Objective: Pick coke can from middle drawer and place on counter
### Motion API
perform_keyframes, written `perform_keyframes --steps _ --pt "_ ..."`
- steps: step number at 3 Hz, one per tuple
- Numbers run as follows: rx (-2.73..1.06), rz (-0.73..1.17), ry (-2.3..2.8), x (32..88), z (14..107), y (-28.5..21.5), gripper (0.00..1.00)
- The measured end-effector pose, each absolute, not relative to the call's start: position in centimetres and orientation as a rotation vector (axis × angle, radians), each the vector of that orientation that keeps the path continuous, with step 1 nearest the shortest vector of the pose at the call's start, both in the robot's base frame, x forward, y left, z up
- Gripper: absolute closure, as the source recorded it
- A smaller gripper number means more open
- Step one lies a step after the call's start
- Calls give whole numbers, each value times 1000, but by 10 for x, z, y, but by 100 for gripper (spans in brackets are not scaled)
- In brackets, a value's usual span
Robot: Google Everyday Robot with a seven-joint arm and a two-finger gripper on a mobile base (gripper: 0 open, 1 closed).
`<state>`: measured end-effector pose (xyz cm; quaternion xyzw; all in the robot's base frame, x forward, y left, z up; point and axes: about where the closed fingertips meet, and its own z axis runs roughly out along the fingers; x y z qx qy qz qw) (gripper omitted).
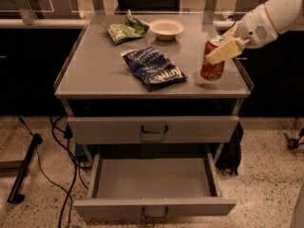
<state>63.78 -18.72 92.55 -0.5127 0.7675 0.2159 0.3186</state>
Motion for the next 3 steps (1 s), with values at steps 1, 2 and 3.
perform_keyframes --steps 1,2,3 --pt "-1330 588 2044 641 913 -188 100" --pt "-1311 610 2048 641 899 -190 100" --pt "-1303 624 2035 639 891 -190 100"
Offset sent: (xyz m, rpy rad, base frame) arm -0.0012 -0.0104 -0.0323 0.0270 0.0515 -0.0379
